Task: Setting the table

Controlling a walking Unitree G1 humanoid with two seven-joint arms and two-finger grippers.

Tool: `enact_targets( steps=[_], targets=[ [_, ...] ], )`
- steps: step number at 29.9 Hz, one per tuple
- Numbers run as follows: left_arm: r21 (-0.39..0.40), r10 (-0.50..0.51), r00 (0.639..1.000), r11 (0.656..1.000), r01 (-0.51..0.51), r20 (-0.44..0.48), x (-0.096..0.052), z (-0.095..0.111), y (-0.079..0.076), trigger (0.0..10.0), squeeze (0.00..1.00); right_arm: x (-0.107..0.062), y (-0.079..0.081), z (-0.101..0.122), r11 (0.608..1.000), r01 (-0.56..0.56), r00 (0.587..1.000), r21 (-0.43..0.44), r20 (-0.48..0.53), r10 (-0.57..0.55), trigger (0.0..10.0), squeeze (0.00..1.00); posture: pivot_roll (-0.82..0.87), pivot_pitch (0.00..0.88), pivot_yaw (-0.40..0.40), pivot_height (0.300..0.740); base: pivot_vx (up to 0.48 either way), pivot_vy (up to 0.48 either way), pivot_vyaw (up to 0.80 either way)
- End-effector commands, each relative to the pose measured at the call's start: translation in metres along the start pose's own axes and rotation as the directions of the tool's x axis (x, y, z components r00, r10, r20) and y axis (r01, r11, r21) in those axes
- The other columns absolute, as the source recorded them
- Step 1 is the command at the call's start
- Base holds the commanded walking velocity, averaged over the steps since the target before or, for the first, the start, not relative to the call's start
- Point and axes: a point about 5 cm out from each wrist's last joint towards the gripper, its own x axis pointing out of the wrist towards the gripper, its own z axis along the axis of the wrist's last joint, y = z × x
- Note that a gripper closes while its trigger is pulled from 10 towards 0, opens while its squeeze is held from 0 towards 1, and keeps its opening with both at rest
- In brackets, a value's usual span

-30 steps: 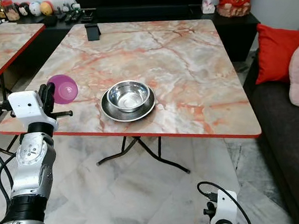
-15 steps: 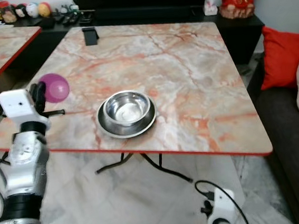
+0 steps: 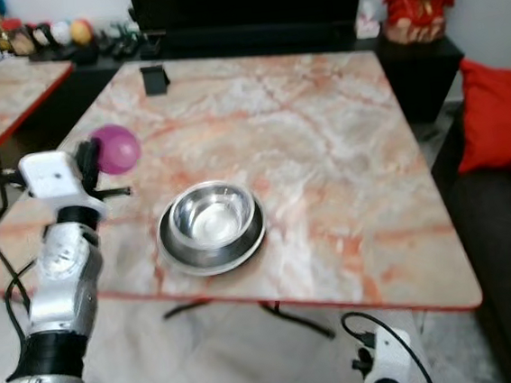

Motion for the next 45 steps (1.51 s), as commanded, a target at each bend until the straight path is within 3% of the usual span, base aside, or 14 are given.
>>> enact_targets(
  steps=[1, 10, 15, 17, 20, 24, 28, 32, 33, 35, 36, 40, 45],
  targets=[
    [-0.019, 0.001, 1.000, 1.000, -0.001, 0.009, 0.003, 0.004, 0.003, 10.0, 0.00, -0.001, 0.007, -0.004, 1.000, -0.016, 1.000, 0.007, -0.013, 0.016, 10.0, 0.00, 0.04, 0.048, -0.027, 0.740, 0.000, 0.000, -0.58],
    [-0.060, -0.002, 1.000, 0.998, 0.002, -0.003, 0.009, 0.010, 0.005, 10.0, 0.00, -0.001, 0.008, -0.004, 1.000, -0.018, 1.000, 0.007, -0.010, 0.018, 10.0, 0.00, 0.04, 0.051, -0.026, 0.740, 0.000, 0.000, 0.00],
    [-0.054, 0.072, 0.996, 0.996, -0.074, -0.051, 0.021, 0.017, 0.019, 10.0, 0.00, -0.001, 0.008, -0.004, 1.000, -0.019, 1.000, 0.008, -0.011, 0.019, 10.0, 0.00, 0.04, 0.051, -0.026, 0.740, 0.000, 0.000, 0.00],
    [-0.039, 0.120, 0.987, 0.991, -0.125, -0.108, 0.027, 0.017, 0.028, 10.0, 0.00, -0.001, 0.009, -0.003, 1.000, -0.020, 1.000, 0.008, -0.013, 0.020, 10.0, 0.00, 0.04, 0.051, -0.026, 0.740, 0.000, 0.000, 0.00],
    [-0.081, 0.092, 0.972, 0.991, -0.111, -0.215, 0.032, 0.012, 0.029, 10.0, 0.00, -0.001, 0.009, -0.005, 1.000, -0.024, 0.999, -0.004, -0.028, 0.024, 10.0, 0.00, 0.04, 0.051, -0.028, 0.740, 0.000, 0.000, 0.00],
    [-0.156, 0.030, 0.944, 0.984, -0.085, -0.329, 0.035, 0.009, 0.032, 10.0, 0.00, -0.001, 0.009, -0.006, 1.000, -0.025, 0.999, -0.004, -0.032, 0.025, 10.0, 0.00, 0.04, 0.056, -0.025, 0.740, 0.000, 0.000, 0.00],
    [-0.096, 0.030, 0.915, 0.993, -0.075, -0.403, 0.039, 0.012, 0.036, 10.0, 0.00, -0.001, 0.011, -0.005, 0.999, -0.033, 0.999, 0.001, -0.029, 0.033, 10.0, 0.00, 0.04, 0.066, -0.022, 0.740, 0.000, 0.000, 0.00],
    [-0.111, 0.035, 0.890, 0.989, -0.096, -0.456, 0.040, 0.010, 0.037, 10.0, 0.00, -0.001, 0.012, -0.006, 0.999, -0.036, 0.999, 0.004, -0.029, 0.036, 10.0, 0.00, 0.04, 0.069, -0.021, 0.740, 0.000, 0.000, 0.00],
    [-0.146, 0.042, 0.847, 0.979, -0.139, -0.530, 0.035, 0.000, 0.038, 10.0, 0.00, -0.001, 0.013, -0.008, 0.999, -0.041, 0.998, 0.004, -0.039, 0.041, 10.0, 0.00, 0.04, 0.072, -0.015, 0.740, 0.000, 0.000, 0.00],
    [-0.160, 0.036, 0.827, 0.975, -0.151, -0.561, 0.033, -0.005, 0.038, 10.0, 0.00, -0.001, 0.013, -0.008, 0.999, -0.042, 0.998, 0.005, -0.041, 0.042, 10.0, 0.00, 0.04, 0.072, -0.015, 0.740, 0.000, 0.000, 0.00],
    [-0.170, 0.028, 0.797, 0.972, -0.163, -0.604, 0.029, -0.011, 0.037, 10.0, 0.00, -0.002, 0.014, -0.009, 0.999, -0.042, 0.998, 0.007, -0.042, 0.042, 10.0, 0.00, 0.04, 0.073, -0.011, 0.740, 0.000, 0.000, 0.00],
    [-0.202, -0.028, 0.773, 0.971, -0.131, -0.634, 0.027, -0.012, 0.029, 10.0, 0.00, -0.002, 0.014, -0.010, 0.999, -0.042, 0.998, 0.009, -0.043, 0.042, 10.0, 0.00, 0.04, 0.077, -0.009, 0.740, 0.000, 0.000, 0.00],
    [-0.175, -0.033, 0.744, 0.978, -0.114, -0.668, 0.026, -0.015, 0.025, 10.0, 0.00, -0.002, 0.014, -0.011, 0.999, -0.040, 0.998, 0.010, -0.048, 0.041, 10.0, 0.00, 0.04, 0.076, -0.008, 0.740, 0.000, 0.000, 0.00]
  ],
)
